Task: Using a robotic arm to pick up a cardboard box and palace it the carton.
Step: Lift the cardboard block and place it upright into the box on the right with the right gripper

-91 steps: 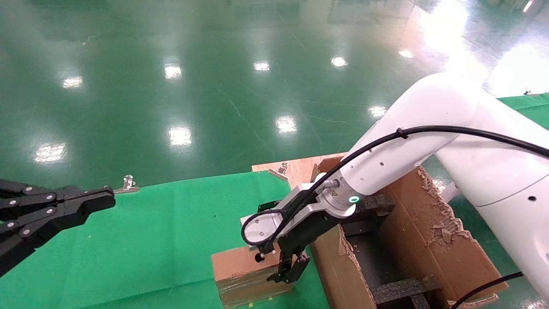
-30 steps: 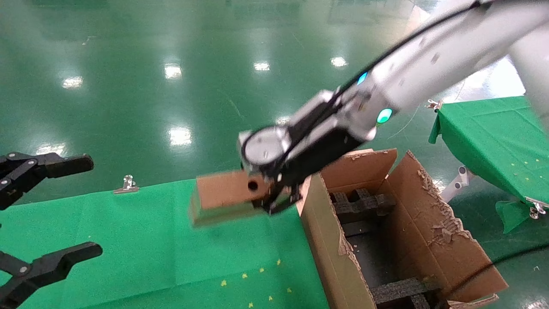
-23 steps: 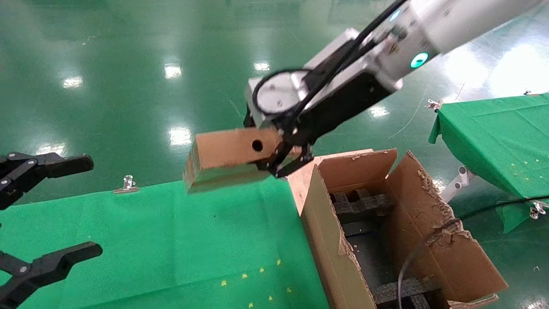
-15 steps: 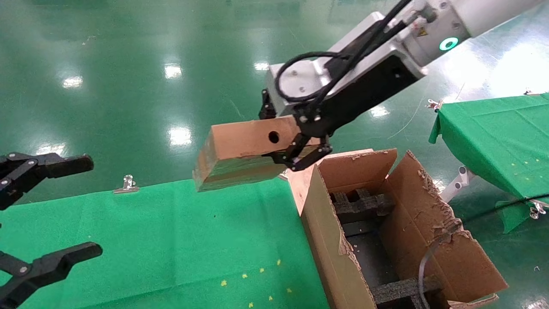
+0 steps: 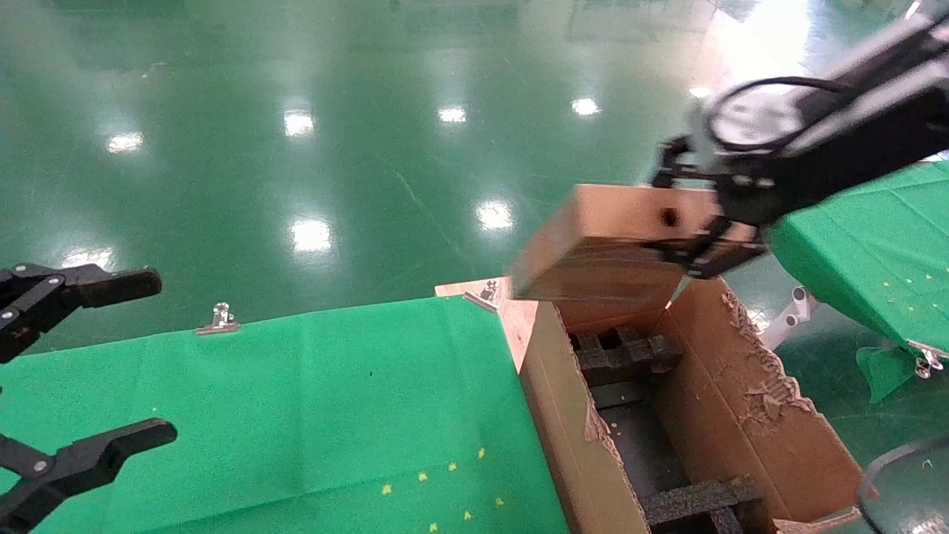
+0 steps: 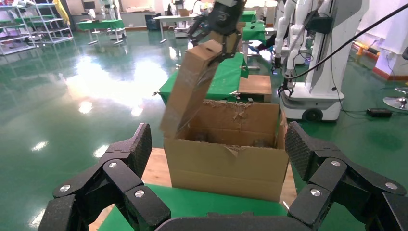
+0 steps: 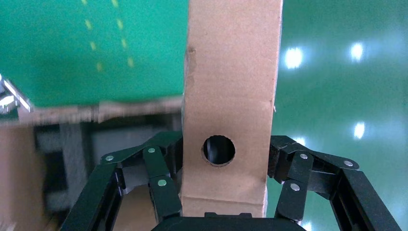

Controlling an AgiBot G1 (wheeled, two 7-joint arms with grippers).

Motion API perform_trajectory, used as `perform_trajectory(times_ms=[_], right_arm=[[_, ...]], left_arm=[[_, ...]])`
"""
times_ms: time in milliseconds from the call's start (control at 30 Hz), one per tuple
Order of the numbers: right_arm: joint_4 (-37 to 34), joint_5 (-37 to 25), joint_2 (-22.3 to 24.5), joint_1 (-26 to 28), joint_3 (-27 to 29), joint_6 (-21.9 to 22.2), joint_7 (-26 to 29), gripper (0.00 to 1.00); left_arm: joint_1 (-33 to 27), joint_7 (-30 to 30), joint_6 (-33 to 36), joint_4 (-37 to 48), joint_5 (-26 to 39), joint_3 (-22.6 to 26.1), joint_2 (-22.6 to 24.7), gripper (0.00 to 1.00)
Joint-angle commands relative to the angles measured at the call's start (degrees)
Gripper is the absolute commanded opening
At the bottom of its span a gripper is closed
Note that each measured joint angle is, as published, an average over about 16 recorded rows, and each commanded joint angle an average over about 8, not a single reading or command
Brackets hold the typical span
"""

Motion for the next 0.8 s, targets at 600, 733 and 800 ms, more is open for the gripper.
perform_trajectory(times_ms=[600,733,800], right_arm=[[-6.8,-2.7,6.4,4.0,-17.2,0.8,-2.7,0.0],[-7.1,-2.2,6.6,3.8,-17.6,1.3,-2.1,0.0],[-7.6,-1.2,6.8,3.2,-17.4,1.7,-0.6,0.0]], left_arm=[[0.0,0.0,0.0,0.0,0.0,0.0,0.0,1.0],[0.0,0.0,0.0,0.0,0.0,0.0,0.0,1.0],[0.0,0.0,0.0,0.0,0.0,0.0,0.0,1.0]])
